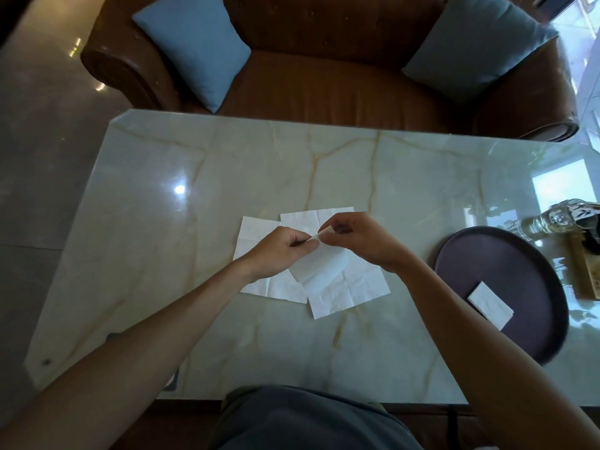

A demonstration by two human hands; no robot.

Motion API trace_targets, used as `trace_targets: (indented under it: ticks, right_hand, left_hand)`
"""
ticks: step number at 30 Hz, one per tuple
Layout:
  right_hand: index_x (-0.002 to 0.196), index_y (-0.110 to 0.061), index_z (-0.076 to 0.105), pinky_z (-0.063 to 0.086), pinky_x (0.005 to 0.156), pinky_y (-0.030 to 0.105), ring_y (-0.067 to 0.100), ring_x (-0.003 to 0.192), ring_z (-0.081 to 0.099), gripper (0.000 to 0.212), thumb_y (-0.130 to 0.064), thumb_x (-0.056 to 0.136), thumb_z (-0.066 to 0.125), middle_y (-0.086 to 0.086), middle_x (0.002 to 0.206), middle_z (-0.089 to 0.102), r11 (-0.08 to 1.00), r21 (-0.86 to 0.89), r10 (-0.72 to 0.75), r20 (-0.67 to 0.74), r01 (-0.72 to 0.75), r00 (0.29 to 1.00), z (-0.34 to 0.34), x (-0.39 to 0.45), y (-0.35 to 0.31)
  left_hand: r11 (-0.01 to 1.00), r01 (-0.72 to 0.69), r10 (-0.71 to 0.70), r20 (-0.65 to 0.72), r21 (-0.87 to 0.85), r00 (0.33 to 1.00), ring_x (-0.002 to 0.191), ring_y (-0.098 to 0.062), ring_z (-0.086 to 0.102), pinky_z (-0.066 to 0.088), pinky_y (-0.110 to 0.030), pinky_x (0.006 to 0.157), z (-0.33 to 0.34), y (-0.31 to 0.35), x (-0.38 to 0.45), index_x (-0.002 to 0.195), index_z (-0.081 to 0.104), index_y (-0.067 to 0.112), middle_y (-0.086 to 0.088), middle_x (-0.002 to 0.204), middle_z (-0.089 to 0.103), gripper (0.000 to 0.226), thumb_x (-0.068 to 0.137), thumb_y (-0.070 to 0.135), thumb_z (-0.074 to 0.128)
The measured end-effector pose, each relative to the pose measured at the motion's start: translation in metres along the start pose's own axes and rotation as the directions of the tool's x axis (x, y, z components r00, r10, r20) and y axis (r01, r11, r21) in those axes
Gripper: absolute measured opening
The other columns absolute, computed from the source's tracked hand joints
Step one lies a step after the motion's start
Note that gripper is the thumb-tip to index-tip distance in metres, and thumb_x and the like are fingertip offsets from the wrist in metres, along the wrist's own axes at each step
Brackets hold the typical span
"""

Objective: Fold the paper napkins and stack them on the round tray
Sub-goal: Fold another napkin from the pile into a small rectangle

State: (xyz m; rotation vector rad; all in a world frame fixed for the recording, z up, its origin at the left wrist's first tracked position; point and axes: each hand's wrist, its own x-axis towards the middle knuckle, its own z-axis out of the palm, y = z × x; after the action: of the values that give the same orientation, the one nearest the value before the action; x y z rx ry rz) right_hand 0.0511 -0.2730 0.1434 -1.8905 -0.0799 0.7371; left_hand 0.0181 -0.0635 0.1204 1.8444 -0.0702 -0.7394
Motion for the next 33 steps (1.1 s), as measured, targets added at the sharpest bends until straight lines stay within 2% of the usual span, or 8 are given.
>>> trace_targets:
  ticks: [2, 5, 11, 15, 19, 23, 26, 33]
  right_hand:
    - [0.099, 0.003, 0.074, 0.048, 0.069, 0.015, 0.005, 0.074, 0.065, 0.012, -0.007, 0.094, 0.07, -0.006, 0.077, 0.071, 1.0, -0.001, -0.004, -0.009, 0.004, 1.0, -0.001, 0.0, -0.001]
    - [0.097, 0.003, 0.073, 0.048, 0.071, 0.021, 0.011, 0.078, 0.064, 0.013, -0.009, 0.095, 0.07, 0.006, 0.084, 0.071, 1.0, 0.019, -0.002, -0.019, 0.003, 1.0, -0.002, -0.002, -0.002]
    - [0.087, -0.017, 0.078, 0.035, 0.058, 0.02, 0.008, 0.06, 0.043, 0.009, -0.022, 0.092, 0.074, 0.002, 0.066, 0.052, 0.988, -0.149, -0.042, 0.008, 0.043, 0.999, 0.0, 0.001, -0.005]
    - [0.091, -0.013, 0.081, 0.052, 0.074, 0.022, 0.008, 0.076, 0.068, 0.01, -0.019, 0.093, 0.073, 0.004, 0.084, 0.078, 0.992, -0.121, -0.025, 0.023, 0.027, 0.999, -0.006, 0.001, -0.007]
    - [0.092, -0.002, 0.079, 0.055, 0.079, 0.031, 0.015, 0.076, 0.068, 0.011, -0.01, 0.093, 0.071, 0.009, 0.084, 0.077, 1.0, -0.018, -0.017, 0.012, 0.017, 1.0, -0.018, 0.0, -0.001]
    - [0.103, -0.01, 0.077, 0.052, 0.099, 0.046, 0.02, 0.096, 0.073, 0.016, -0.022, 0.095, 0.07, 0.005, 0.1, 0.078, 0.989, 0.138, 0.064, -0.111, -0.048, 0.992, -0.033, -0.004, 0.021]
    - [0.115, -0.022, 0.075, 0.044, 0.109, 0.043, 0.019, 0.123, 0.065, 0.031, -0.04, 0.091, 0.07, -0.004, 0.121, 0.075, 0.965, 0.221, 0.138, 0.048, -0.145, 0.989, -0.023, -0.013, 0.036]
    - [0.115, 0.001, 0.071, 0.055, 0.1, 0.039, 0.024, 0.106, 0.071, 0.023, -0.01, 0.096, 0.067, 0.009, 0.109, 0.076, 0.854, 0.499, 0.132, 0.062, -0.146, 0.989, -0.006, -0.017, 0.04]
  left_hand:
    - [1.0, 0.016, -0.016, -0.008, 0.017, 1.0, 0.076, -0.026, 0.063, 0.045, -0.038, 0.074, -0.001, -0.003, 0.0, 0.105, 0.073, 0.014, -0.004, 0.082, 0.073, 0.029, 0.101, 0.039, 0.058]
    - [1.0, 0.014, -0.013, -0.057, 0.017, 0.998, 0.091, -0.023, 0.073, 0.053, -0.041, 0.084, -0.001, -0.005, 0.0, 0.106, 0.074, 0.022, -0.003, 0.096, 0.079, 0.019, 0.101, 0.033, 0.06]
    - [0.999, -0.027, 0.029, -0.048, 0.044, 0.998, 0.078, -0.002, 0.062, 0.045, -0.02, 0.074, -0.001, 0.003, -0.003, 0.098, 0.077, 0.016, 0.001, 0.091, 0.077, 0.027, 0.104, 0.031, 0.055]
    - [0.996, -0.052, 0.055, -0.044, 0.075, 0.998, 0.06, 0.004, 0.047, 0.037, -0.012, 0.063, -0.005, 0.006, -0.006, 0.077, 0.069, 0.026, 0.023, 0.061, 0.058, 0.032, 0.105, 0.027, 0.054]
    - [0.998, -0.049, 0.05, -0.025, 0.041, 0.998, 0.075, -0.005, 0.055, 0.043, -0.021, 0.075, -0.007, 0.002, -0.01, 0.09, 0.075, 0.015, 0.011, 0.081, 0.066, 0.029, 0.105, 0.031, 0.055]
    - [0.965, 0.004, -0.015, -0.04, -0.261, 0.999, 0.088, -0.009, 0.069, 0.055, -0.024, 0.083, -0.012, -0.001, -0.016, 0.109, 0.074, 0.008, 0.002, 0.098, 0.076, 0.028, 0.106, 0.026, 0.052]
    - [0.873, 0.039, -0.065, -0.035, -0.486, 0.997, 0.094, -0.015, 0.07, 0.058, -0.034, 0.089, -0.014, -0.003, -0.015, 0.118, 0.071, 0.003, -0.004, 0.104, 0.075, 0.031, 0.106, 0.024, 0.051]
    - [0.691, 0.073, -0.145, -0.039, -0.719, 0.989, 0.09, -0.017, 0.07, 0.061, -0.033, 0.08, -0.012, -0.005, -0.007, 0.104, 0.074, 0.012, -0.004, 0.099, 0.076, 0.019, 0.102, 0.019, 0.056]
